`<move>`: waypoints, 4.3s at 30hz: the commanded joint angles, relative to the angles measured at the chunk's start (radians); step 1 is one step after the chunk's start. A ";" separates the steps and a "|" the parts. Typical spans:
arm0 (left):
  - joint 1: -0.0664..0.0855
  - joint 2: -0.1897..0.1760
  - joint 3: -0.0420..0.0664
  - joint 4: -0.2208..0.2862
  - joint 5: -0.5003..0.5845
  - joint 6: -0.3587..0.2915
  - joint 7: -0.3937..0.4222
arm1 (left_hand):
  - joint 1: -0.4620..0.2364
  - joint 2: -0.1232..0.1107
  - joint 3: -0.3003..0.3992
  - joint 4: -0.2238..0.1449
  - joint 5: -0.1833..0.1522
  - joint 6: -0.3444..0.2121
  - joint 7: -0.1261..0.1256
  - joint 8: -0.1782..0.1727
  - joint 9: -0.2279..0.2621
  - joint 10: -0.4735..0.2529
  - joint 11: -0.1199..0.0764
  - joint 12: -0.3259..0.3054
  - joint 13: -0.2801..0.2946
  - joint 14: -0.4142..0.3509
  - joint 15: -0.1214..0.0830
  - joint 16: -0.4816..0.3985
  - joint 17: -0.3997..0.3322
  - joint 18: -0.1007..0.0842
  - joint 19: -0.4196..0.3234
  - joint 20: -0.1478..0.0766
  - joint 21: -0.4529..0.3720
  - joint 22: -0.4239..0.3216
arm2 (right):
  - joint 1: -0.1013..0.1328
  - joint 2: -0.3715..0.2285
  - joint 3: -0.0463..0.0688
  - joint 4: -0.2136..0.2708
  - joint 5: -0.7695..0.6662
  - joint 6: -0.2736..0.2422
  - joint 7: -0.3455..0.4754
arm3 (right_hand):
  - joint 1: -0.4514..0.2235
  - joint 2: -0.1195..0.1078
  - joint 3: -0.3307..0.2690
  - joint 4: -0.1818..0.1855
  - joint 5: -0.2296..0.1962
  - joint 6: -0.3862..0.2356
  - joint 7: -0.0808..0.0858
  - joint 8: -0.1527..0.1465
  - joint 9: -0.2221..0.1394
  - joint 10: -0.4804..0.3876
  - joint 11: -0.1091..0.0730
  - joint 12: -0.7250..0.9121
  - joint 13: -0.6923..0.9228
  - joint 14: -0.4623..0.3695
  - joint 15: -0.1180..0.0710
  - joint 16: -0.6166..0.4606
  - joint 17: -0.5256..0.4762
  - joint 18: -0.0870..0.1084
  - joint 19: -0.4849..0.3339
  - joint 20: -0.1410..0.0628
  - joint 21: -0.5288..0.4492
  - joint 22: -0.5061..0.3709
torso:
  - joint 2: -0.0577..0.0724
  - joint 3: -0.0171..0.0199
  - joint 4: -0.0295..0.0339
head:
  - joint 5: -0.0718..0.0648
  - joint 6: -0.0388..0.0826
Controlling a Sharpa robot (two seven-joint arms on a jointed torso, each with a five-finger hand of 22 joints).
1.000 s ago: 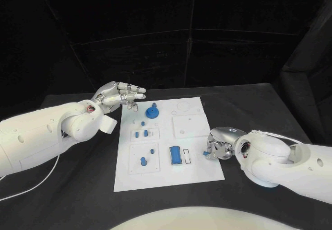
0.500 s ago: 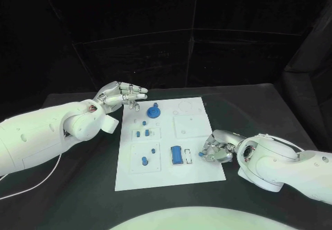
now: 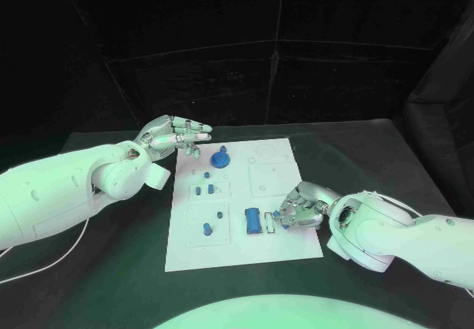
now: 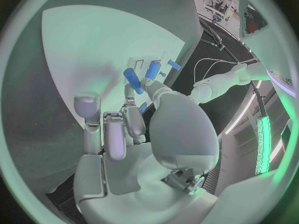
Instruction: Assemble the parts on the task board
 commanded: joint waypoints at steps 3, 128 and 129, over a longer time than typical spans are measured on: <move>0.001 -0.001 0.001 0.004 0.005 0.010 0.003 | 0.002 0.007 -0.002 -0.005 -0.002 -0.004 0.001 0.005 0.000 -0.007 -0.001 0.006 0.000 -0.008 0.001 0.002 -0.001 0.014 0.000 0.009 -0.005 -0.001 | 0.001 0.024 0.000 -0.012 0.019 -0.021 -0.041 | -0.016 0.000 -0.024 0.000 0.016 0.021 -0.006 0.016 0.009 0.007 -0.005 0.006 0.029 0.085 -0.004 0.002 0.156 -0.014 0.005 -0.004 0.002 0.003 | 0.000 0.0003 -0.0002 | 0.002 -0.002; 0.001 0.015 0.000 -0.027 0.078 -0.068 0.064 | -0.010 0.025 0.005 0.002 -0.005 0.020 -0.012 0.036 0.002 0.005 -0.007 0.021 -0.011 -0.159 0.016 -0.211 -0.120 0.014 -0.160 0.018 -0.148 -0.082 | 0.089 0.063 0.002 -0.248 0.646 -0.063 0.667 | 0.190 0.086 -0.386 0.077 -0.145 -0.124 0.103 -0.125 -0.039 -0.379 0.113 -0.975 -0.705 -0.277 0.103 -0.897 -0.805 0.030 -0.327 0.090 -0.552 -0.534 | -0.024 -0.0053 0.0037 | -0.019 0.059; 0.000 0.020 0.000 -0.036 0.095 -0.083 0.076 | -0.016 0.022 0.011 0.006 -0.006 0.024 -0.015 0.036 0.001 0.010 -0.002 0.011 -0.016 -0.200 0.026 -0.289 -0.158 0.005 -0.211 0.030 -0.195 -0.110 | 0.098 0.076 0.002 -0.283 0.703 -0.042 0.719 | 0.213 0.094 -0.378 0.069 -0.153 -0.126 0.122 -0.140 -0.054 -0.391 0.126 -1.031 -0.770 -0.334 0.129 -0.998 -0.859 0.024 -0.370 0.109 -0.616 -0.570 | -0.028 -0.0059 0.0038 | -0.022 0.068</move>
